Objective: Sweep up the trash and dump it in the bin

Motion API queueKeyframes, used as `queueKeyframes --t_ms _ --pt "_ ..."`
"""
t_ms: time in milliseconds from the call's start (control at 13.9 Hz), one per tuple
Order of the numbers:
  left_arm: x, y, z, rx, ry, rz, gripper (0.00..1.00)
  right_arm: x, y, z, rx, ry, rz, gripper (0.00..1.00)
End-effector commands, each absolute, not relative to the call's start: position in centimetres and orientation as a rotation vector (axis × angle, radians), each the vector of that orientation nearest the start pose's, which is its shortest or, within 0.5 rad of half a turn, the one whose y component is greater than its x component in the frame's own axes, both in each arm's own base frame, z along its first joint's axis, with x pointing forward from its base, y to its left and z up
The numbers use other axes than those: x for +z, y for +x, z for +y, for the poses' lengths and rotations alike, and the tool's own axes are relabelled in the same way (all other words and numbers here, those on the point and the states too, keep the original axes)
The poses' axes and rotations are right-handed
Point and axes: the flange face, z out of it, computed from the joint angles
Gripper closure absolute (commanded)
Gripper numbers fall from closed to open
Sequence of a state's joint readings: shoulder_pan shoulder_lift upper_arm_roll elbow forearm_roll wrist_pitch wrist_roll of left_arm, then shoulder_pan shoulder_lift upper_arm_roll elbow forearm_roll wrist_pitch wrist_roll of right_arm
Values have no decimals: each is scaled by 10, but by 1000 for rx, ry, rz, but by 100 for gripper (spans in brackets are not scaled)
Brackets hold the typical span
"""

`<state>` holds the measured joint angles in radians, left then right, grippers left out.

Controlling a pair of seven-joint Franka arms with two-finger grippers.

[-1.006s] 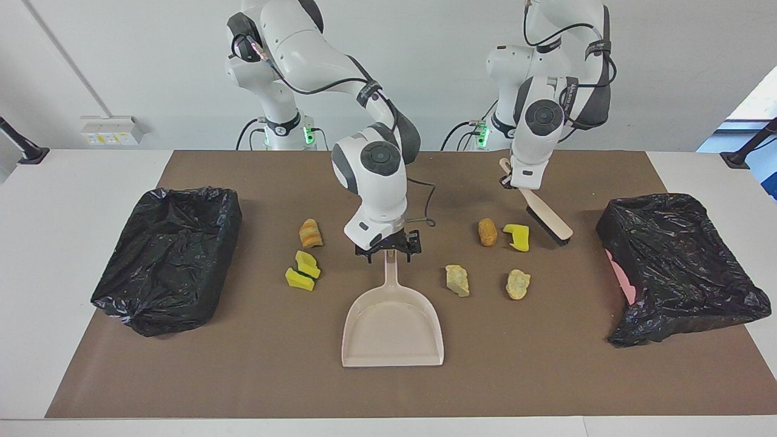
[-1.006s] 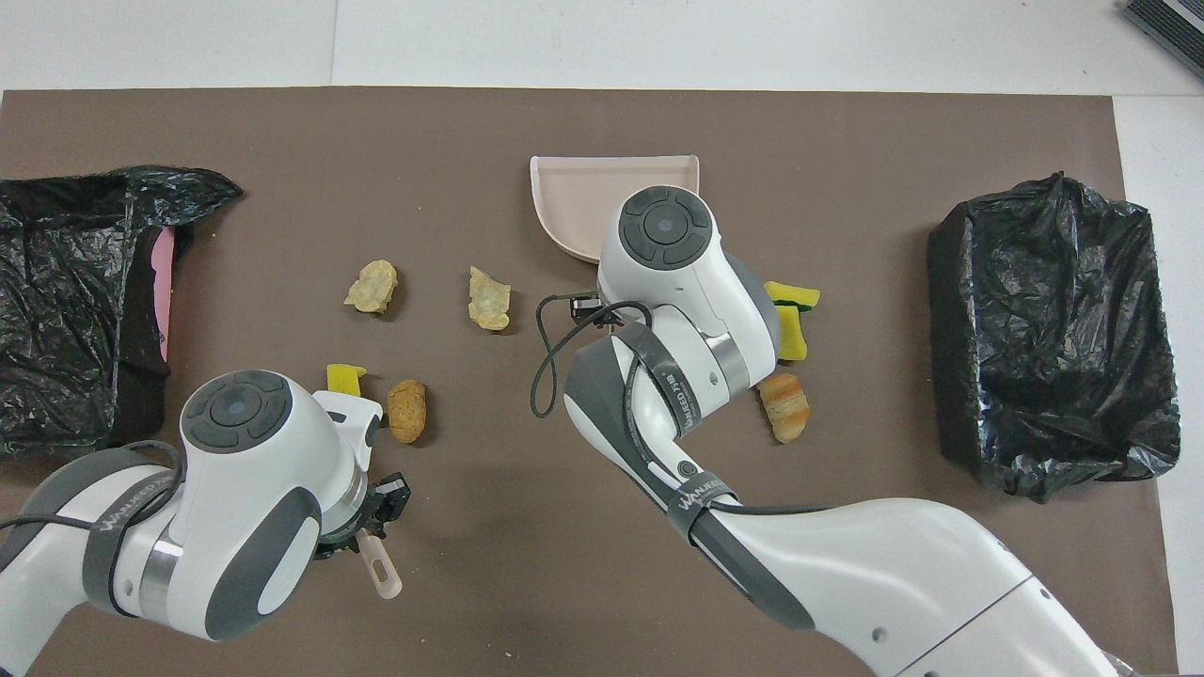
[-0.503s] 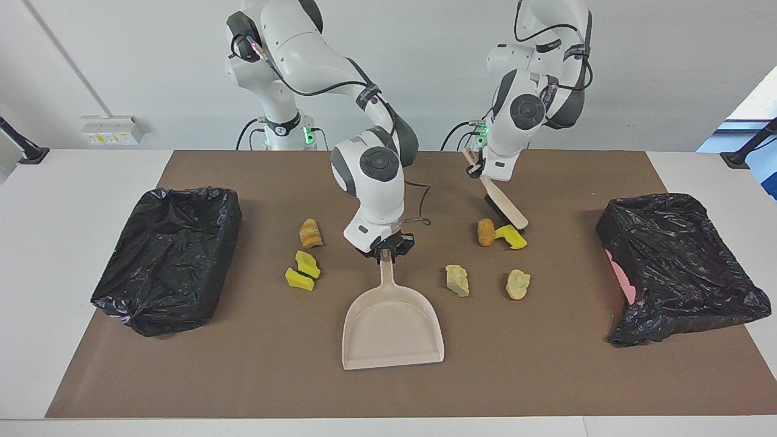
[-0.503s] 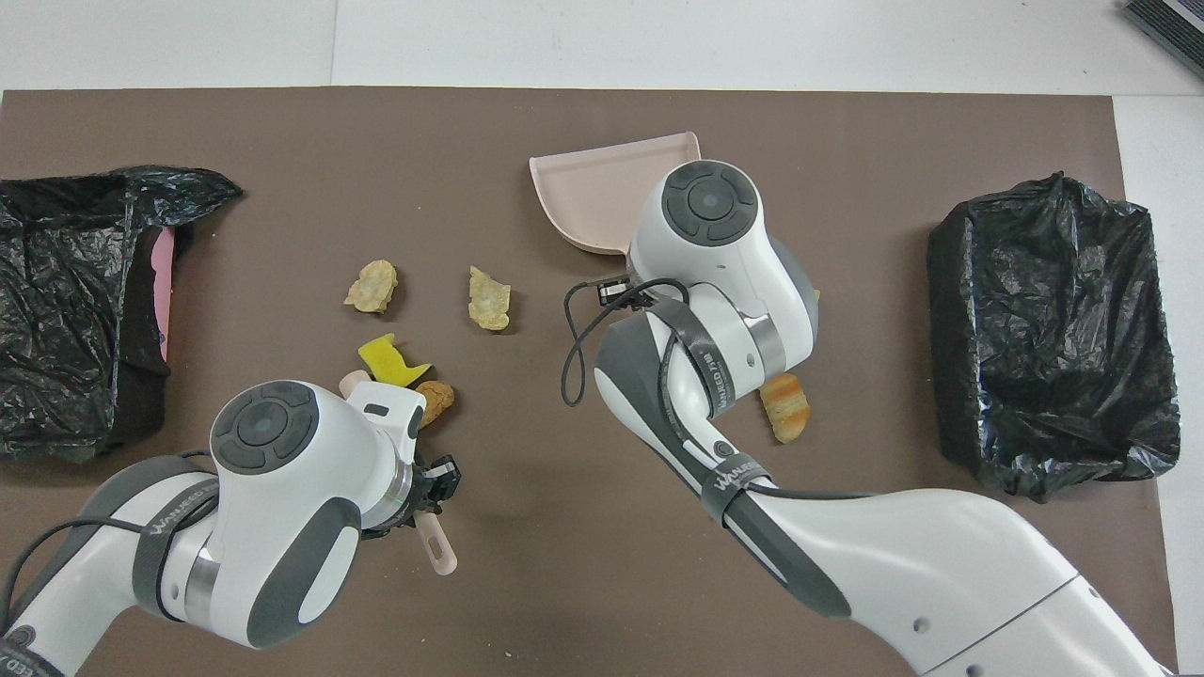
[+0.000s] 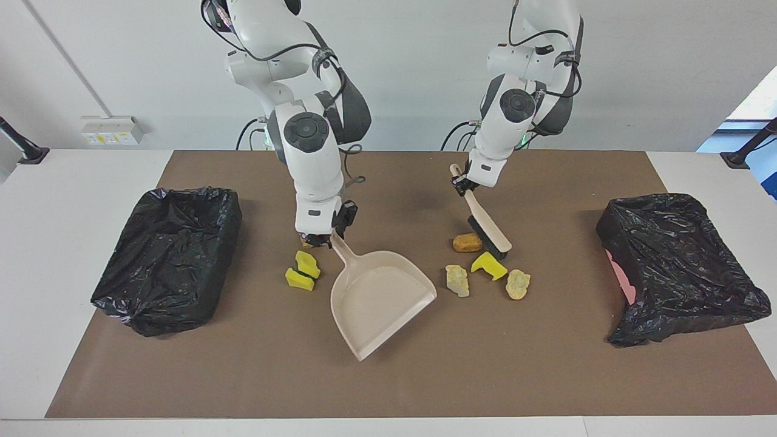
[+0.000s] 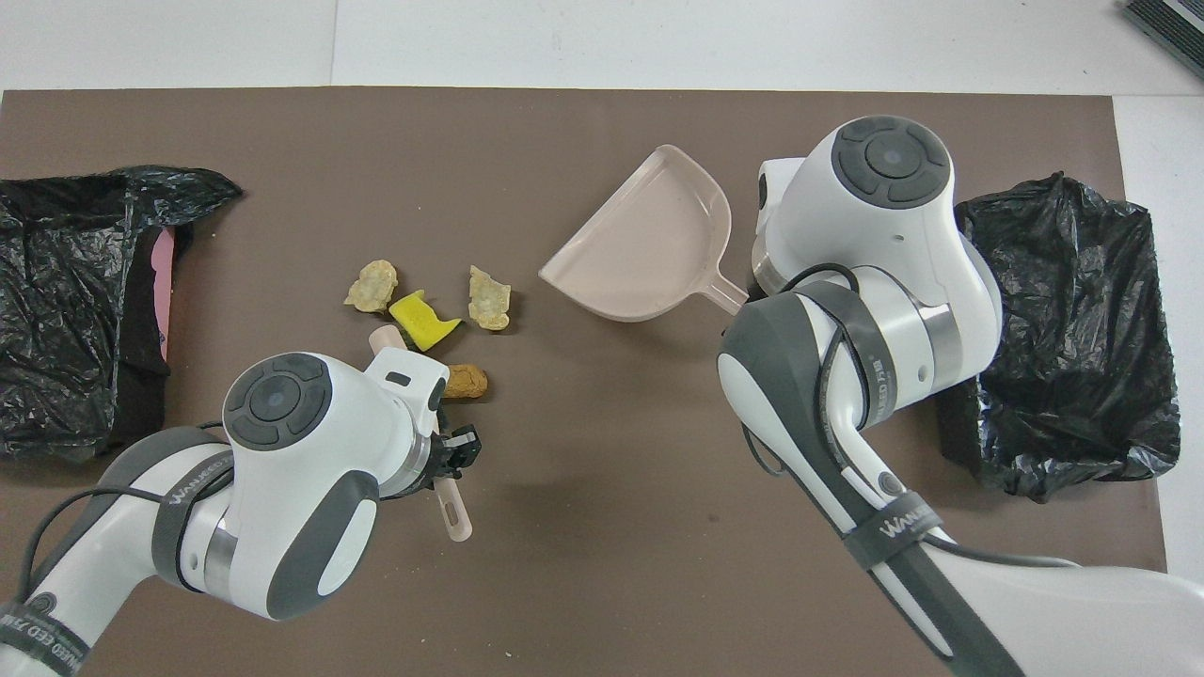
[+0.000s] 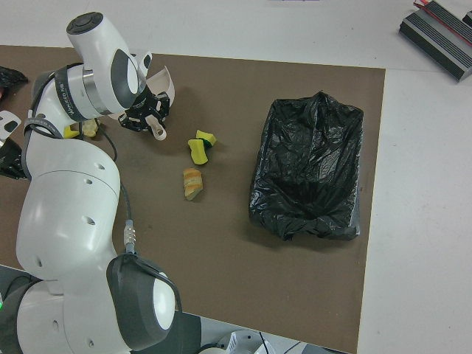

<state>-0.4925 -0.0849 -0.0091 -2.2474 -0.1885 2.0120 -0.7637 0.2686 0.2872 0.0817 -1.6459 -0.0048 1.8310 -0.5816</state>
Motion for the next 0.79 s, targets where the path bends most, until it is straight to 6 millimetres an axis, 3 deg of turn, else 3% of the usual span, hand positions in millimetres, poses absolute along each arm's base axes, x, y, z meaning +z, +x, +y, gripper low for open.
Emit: queueKeyframes --t_ms 0,144,287,431,503,575,646,718 --pt "416 423 -235 461 -3105 -451 100 423 572 205 185 -2500 -1796 100" --pt "428 425 -216 517 -3075 -384 100 415 566 219 179 -2431 -1913 100" --pt "431 438 -204 392 -3018 -307 100 401 558 237 145 -2387 -1985 100" --pt "428 462 -166 327 -3058 -227 100 384 558 252 91 -2359 -2033 100" --pt "424 472 -148 317 -3078 -170 100 376 552 268 101 -2354 -2038 100" --pt "416 483 -128 301 -3090 -99 100 373 547 276 118 -2450 -1926 100" --pt "409 495 -111 257 -3080 -37 100 370 535 297 142 -2537 -1836 100" --pt "402 503 -104 219 -3065 34 100 361 530 305 164 -2567 -1855 100"
